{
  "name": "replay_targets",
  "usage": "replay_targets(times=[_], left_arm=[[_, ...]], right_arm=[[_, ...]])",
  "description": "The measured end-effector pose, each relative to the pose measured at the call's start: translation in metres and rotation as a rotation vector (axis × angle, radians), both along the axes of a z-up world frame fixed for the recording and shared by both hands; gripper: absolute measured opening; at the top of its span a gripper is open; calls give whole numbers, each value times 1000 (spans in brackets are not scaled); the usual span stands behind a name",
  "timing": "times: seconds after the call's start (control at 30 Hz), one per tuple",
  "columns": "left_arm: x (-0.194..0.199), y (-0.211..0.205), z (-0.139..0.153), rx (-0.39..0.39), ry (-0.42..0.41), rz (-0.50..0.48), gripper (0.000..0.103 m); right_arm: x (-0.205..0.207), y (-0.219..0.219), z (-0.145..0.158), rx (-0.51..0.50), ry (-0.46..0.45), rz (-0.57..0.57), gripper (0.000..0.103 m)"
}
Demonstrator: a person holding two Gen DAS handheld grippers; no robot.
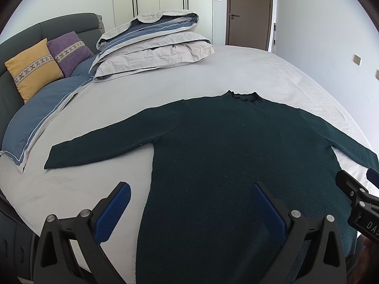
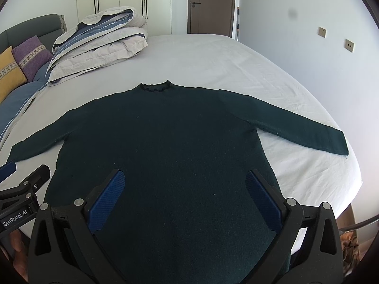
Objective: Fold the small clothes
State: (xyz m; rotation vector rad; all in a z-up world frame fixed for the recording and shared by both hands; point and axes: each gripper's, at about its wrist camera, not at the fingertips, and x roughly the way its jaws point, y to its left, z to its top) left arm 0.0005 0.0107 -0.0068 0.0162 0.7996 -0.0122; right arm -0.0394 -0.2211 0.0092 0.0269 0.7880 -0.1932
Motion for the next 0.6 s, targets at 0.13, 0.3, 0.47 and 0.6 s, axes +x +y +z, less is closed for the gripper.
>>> replay_targets(times=[0.13,0.3,0.47,0.6], left_arm=[[0,3,-2,-1,2,2,103],[0,3,-2,0,1,2,103],[0,2,-2,0,2,2,103],[0,2,-3,0,3,3,103]], right_arm=[[0,1,1,-2,0,0,103],[0,2,0,-4,2,0,103],[0,2,-1,-4,4,0,103],[0,2,-1,-4,4,0,103]])
